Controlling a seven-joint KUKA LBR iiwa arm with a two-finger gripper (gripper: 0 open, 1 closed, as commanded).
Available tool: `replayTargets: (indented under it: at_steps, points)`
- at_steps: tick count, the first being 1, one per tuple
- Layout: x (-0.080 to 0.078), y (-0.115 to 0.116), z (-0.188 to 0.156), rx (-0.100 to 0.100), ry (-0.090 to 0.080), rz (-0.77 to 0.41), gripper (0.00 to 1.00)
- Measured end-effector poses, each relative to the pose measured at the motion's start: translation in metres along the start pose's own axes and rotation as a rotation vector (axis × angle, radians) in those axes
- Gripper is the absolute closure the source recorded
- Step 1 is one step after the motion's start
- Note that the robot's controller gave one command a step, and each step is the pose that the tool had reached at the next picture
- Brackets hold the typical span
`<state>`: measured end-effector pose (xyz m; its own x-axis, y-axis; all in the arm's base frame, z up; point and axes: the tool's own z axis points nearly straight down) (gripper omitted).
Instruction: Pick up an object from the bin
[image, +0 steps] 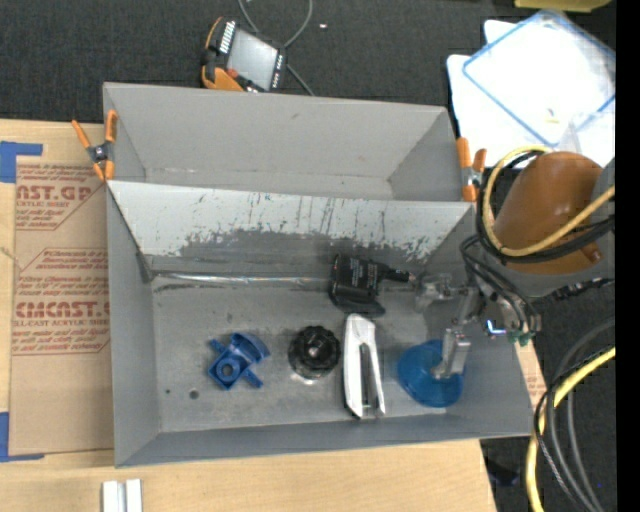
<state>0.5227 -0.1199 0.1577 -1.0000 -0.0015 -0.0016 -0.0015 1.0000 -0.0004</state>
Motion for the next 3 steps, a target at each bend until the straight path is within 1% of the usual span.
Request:
replayTargets:
  at_steps: [1,2,3]
  points:
    - [0.000,0.000,0.000,0.000,0.000,0.000,0.00]
    - [-0.012,-0.007,0.032,0.000,-0.001,-0.258,0.00]
    - [-0.025,-0.030,0.075,-0.001,-0.002,0.084,0.00]
